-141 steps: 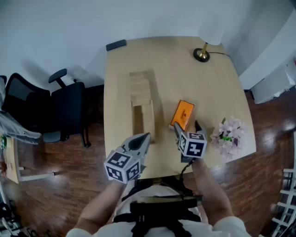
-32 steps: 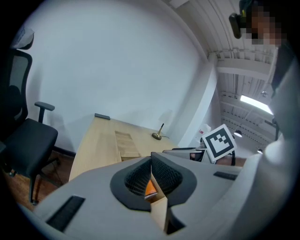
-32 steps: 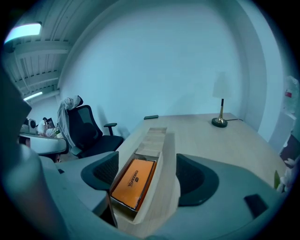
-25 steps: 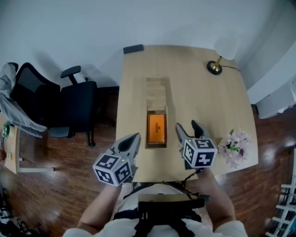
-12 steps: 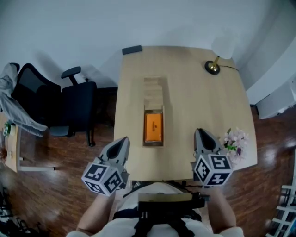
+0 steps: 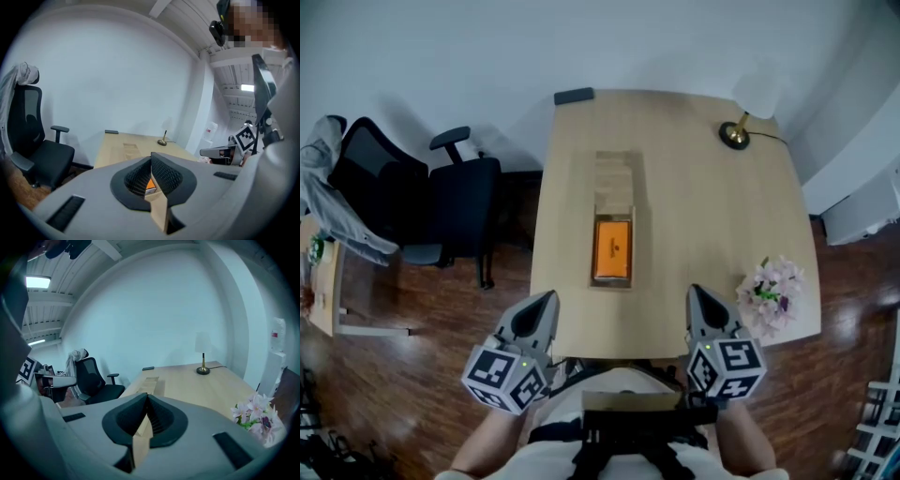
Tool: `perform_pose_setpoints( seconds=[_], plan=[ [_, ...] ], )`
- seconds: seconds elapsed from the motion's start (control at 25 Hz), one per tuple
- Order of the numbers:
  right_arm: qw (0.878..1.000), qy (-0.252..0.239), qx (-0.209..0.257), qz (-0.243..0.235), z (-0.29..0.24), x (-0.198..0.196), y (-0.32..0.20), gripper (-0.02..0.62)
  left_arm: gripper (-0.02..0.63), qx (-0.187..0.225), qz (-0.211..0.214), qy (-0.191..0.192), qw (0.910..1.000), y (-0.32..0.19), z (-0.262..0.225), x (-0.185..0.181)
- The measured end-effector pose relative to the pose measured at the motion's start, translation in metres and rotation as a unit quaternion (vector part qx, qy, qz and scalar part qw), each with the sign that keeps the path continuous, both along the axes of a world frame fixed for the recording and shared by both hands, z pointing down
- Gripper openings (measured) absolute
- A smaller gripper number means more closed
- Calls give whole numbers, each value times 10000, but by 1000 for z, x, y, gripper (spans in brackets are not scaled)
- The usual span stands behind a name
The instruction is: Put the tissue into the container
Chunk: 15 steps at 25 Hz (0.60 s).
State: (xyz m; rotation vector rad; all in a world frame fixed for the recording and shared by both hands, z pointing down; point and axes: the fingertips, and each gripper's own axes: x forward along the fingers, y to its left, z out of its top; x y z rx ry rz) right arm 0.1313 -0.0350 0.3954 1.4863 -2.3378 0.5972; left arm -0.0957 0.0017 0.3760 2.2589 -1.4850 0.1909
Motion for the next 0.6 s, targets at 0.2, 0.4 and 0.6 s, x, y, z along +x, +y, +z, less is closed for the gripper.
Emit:
perform_pose_setpoints(
  seconds=[0.2,0.4,0.6],
  plan=[
    [9999,17,-89,-83,3,-1,10,0,-5,-63,-46,-59,10000,8,4,0],
    [9992,355,52,-191,-1,-4,13,0,-5,-102,-15,-53,9999,14,7,1],
    [9995,114,-146,-247,2,-9,17,-2,-5,-142,21,-11,9999,19,10,3]
  ],
)
